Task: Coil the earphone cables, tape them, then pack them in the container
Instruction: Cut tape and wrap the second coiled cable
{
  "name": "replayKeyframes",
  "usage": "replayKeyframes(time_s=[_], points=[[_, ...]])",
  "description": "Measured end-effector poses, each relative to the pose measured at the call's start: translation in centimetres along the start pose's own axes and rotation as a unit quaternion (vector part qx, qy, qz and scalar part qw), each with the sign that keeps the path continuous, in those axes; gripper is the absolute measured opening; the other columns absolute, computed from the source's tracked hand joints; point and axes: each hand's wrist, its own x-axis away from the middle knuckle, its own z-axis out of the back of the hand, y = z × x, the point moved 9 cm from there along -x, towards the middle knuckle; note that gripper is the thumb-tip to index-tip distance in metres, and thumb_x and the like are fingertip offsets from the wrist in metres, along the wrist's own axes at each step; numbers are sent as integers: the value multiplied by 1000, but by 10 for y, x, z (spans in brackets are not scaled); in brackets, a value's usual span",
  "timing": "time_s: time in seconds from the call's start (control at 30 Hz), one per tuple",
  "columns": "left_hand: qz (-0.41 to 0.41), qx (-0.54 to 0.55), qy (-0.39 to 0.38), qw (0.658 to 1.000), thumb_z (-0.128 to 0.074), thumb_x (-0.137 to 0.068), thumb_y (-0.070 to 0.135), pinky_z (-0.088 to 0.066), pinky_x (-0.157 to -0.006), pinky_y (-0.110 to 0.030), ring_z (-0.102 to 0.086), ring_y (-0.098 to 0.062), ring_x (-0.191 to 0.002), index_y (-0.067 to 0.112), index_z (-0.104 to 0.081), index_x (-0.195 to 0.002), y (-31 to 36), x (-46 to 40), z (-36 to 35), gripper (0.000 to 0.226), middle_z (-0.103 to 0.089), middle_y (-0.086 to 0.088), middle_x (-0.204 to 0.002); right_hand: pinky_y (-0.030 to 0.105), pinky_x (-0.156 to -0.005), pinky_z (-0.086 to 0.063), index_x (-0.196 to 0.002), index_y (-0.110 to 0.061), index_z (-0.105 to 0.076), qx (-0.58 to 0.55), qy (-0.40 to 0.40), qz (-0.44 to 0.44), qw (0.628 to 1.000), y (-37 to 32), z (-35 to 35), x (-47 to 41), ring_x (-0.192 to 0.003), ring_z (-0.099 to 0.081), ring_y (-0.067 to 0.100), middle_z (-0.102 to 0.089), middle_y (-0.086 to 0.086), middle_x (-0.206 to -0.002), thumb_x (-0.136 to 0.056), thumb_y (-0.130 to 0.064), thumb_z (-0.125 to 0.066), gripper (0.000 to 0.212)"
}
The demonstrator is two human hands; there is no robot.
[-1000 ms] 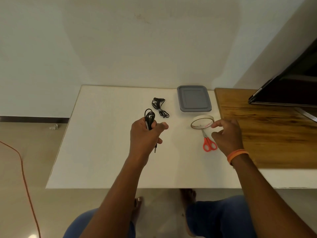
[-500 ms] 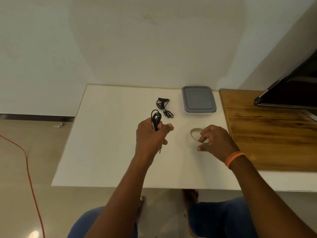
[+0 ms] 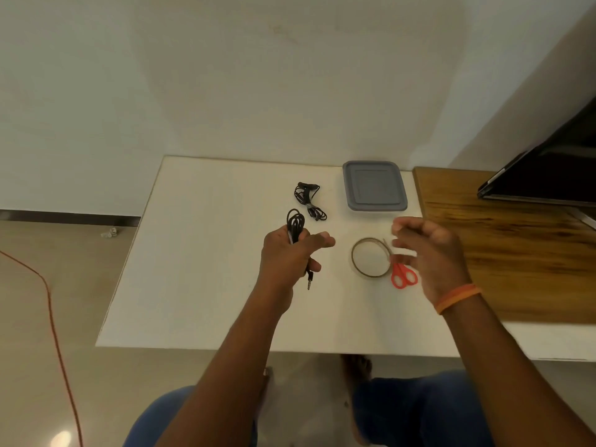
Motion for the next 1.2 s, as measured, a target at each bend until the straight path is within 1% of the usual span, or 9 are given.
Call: replayKeyframes(time_s=[0.1, 0.23, 0.4, 0.5, 0.6, 0.83, 0.97, 1.1, 1.2], points=[[21, 33, -29, 999, -69, -89, 19, -38, -58, -28, -51, -10, -48, 18, -37, -64, -2, 2, -4, 40, -77, -4, -95, 44, -80, -57, -116, -7, -66, -66, -191, -68, 977, 7, -52, 20, -103, -64, 32, -69, 14, -113, -82, -27, -70, 39], [27, 37, -22, 999, -72, -86, 20, -38, -52, -24, -51, -13, -49, 21, -40, -59, -3, 1, 4, 42, -67, -31, -99, 48, -91, -54, -122, -12, -64, -48, -279, -39, 958, -2, -93, 31, -112, -64, 28, -67, 10, -120, -81, -38, -66, 49], [31, 40, -60, 997, -73, -85, 16, -40, -50, -21, -47, -14, -48, 24, -39, -55, -6, 1, 3, 46, -61, -31, -82, 42, -93, -50, -118, -11, -65, 46, -297, 4, 954, -4, -104, 24, -109, -65, 18, -72, 3, -111, -84, -28, -65, 39], [31, 29, -60, 997, -72, -85, 14, -39, -51, -22, -47, -14, -48, 26, -39, -51, -7, 1, 6, 49, -46, -10, -57, 28, -85, -55, -110, -4, -68, 56, -314, 14, 948, -7, -103, 23, -100, -69, 19, -74, 8, -103, -78, -21, -71, 36], [28, 12, -48, 998, -73, -85, 18, -40, -54, -24, -49, -14, -49, 25, -40, -54, -6, 0, 9, 46, -59, -28, -76, 31, -85, -54, -103, -5, -72, 70, -309, 3, 948, -2, -101, 20, -90, -69, 20, -74, 12, -97, -72, -20, -76, 35], [24, -78, -64, 995, -69, -89, 36, -45, -65, -30, -53, -10, -50, 14, -50, -75, -5, 3, 2, 33, -77, 0, -85, 35, -76, -56, -93, -4, -74, 52, -279, -44, 958, 2, -89, 15, -79, -68, 16, -74, 7, -85, -71, -20, -76, 27], [42, -97, -92, 990, -65, -90, 44, -37, -53, -22, -40, -9, -46, 19, -42, -66, -8, 4, -3, 41, -52, 2, -59, 36, -76, -57, -88, -8, -76, 10, -271, -110, 956, 10, -83, 14, -77, -68, 16, -73, 5, -85, -69, -18, -76, 21], [84, -116, -142, 980, -59, -92, 49, -30, -52, -23, -29, -12, -52, 18, -37, -74, -15, 4, -13, 43, -34, 1, -61, 40, -77, -55, -81, -11, -78, -43, -258, -173, 950, 16, -80, 12, -75, -67, 18, -71, 7, -80, -65, -16, -75, 16], [150, -15, -155, 976, -49, -96, 37, -22, -52, -26, -26, -12, -51, 20, -36, -71, -24, 4, -16, 33, -33, 3, -60, 36, -70, -56, -75, -12, -78, -127, -221, -209, 944, 17, -74, 8, -74, -64, 18, -66, 5, -67, -64, -15, -74, 12]])
